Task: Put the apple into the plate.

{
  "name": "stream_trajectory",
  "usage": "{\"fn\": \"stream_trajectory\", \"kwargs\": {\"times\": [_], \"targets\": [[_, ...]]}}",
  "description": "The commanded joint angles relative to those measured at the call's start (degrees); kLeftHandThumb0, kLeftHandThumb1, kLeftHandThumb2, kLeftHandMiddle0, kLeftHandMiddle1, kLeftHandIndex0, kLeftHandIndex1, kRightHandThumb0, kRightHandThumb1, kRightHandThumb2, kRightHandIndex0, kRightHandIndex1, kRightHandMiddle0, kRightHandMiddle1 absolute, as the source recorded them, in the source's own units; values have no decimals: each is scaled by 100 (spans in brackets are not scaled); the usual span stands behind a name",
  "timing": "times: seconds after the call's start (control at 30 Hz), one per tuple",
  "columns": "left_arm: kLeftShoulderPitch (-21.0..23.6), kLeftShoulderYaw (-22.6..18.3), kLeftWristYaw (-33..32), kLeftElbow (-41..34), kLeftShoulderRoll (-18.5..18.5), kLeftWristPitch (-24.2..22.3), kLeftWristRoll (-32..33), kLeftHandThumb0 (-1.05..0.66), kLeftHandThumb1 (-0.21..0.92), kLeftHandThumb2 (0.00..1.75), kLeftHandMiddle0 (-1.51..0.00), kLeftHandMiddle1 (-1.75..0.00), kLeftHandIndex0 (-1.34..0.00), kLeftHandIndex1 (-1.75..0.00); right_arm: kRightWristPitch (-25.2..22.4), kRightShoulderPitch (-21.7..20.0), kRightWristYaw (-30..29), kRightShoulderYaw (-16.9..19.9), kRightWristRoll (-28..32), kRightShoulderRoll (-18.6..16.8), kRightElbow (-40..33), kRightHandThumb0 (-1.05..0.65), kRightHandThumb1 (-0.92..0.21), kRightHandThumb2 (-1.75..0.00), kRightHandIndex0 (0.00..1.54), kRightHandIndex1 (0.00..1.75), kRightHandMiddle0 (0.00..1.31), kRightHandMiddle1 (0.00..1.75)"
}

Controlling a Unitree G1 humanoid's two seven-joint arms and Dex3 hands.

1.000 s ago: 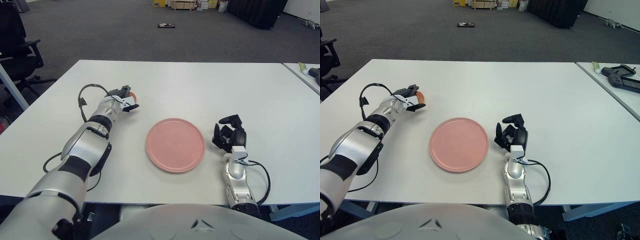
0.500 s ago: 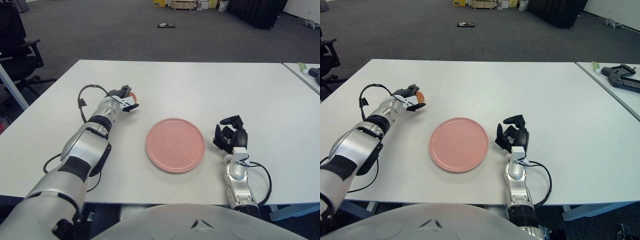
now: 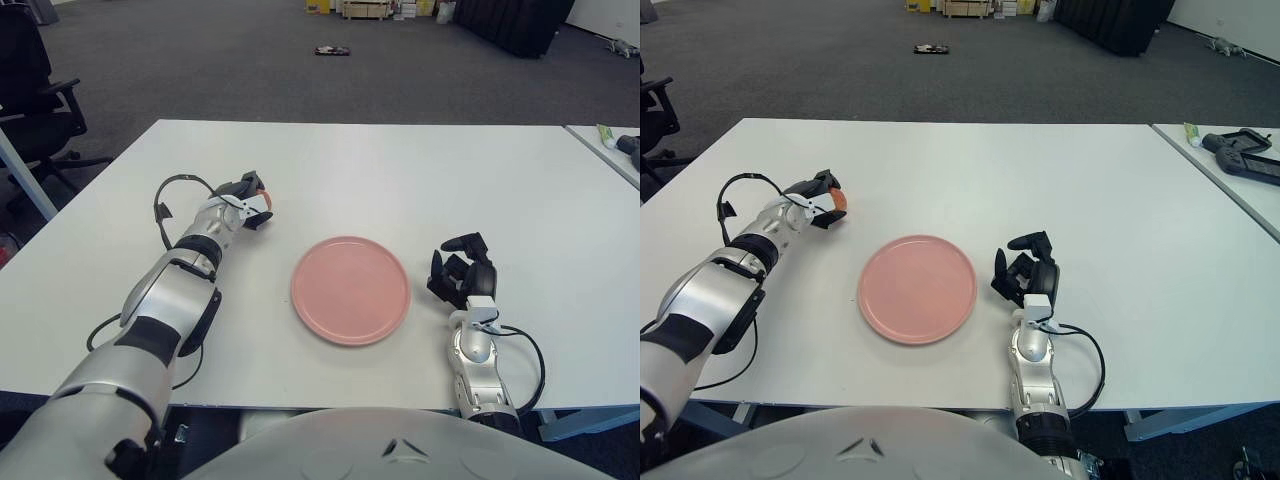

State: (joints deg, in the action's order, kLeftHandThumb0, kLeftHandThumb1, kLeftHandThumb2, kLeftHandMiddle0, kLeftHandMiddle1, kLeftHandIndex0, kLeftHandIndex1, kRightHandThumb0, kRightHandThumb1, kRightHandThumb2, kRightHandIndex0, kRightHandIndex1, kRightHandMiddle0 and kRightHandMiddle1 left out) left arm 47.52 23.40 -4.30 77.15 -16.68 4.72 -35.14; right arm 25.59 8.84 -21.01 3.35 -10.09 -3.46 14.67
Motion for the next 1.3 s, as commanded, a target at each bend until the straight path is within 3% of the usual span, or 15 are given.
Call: {"fn": "stream_trajectory", "kwargs": {"times": [0.0,0.17,0.33,1.27], "targets": [[-412,226,127,247,62,-103,-228,1,36,123,-62,-164,-31,-174,-87,42,-15,8,-44,-11,-59,-41,-55,-102,101,175,43,175],[-435,330,123,271,54,-107,-317,0,25,138,-69,-169,-41,-175,-133,53,2,3,-31,-15,-101,-41,-55,-102,100,175,43,175],[-457,340,123,281,47,-96,-322,0,17,143,-80,-157,-48,-175,-151,60,18,-4,-13,-23,-140,-41,-56,-102,100,175,43,175],[-467,-135,171,258,124,-281,86,0,9,154,-84,-161,-55,-175,-88,58,-40,89,63,-158,-217,-41,-56,-102,99,175,43,175]]}}
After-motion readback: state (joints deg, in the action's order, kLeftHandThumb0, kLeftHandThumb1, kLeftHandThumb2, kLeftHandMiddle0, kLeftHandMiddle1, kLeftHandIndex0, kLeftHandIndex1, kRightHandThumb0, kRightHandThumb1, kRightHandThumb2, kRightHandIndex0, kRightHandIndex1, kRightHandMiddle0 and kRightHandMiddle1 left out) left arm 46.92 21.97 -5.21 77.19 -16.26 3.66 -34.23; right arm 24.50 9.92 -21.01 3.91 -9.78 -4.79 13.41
